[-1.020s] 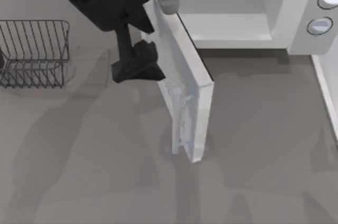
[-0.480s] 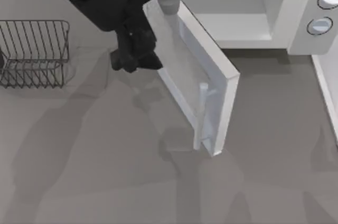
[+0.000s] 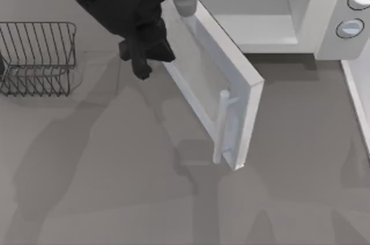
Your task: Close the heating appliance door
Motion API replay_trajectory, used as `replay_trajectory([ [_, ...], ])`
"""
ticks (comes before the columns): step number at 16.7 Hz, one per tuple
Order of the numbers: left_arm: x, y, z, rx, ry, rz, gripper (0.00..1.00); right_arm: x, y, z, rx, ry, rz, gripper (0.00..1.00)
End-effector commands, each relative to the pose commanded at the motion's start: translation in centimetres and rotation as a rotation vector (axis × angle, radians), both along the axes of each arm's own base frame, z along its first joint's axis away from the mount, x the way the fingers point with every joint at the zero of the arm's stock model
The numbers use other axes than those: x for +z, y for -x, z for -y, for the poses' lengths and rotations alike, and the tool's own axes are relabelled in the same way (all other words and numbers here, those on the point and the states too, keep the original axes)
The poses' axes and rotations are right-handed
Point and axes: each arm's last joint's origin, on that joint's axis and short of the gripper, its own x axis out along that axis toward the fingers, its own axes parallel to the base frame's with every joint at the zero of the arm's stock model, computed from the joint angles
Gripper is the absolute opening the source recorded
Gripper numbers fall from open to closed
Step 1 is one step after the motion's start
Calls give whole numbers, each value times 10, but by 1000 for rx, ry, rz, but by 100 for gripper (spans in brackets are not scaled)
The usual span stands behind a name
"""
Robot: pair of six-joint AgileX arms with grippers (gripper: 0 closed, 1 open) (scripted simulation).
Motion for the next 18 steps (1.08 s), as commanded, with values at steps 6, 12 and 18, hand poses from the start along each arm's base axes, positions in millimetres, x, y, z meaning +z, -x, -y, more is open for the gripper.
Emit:
replay_trajectory([
  [6, 0, 0, -1, 2, 0, 0, 0, 0, 0, 0, 0, 0, 0, 100],
  [12, 0, 0, 19, 2, -1, -1, 0, 0, 0, 0, 0, 0, 0, 100],
  [18, 0, 0, 26, 2, 1, -1, 0, 0, 0, 0, 0, 0, 0, 100],
])
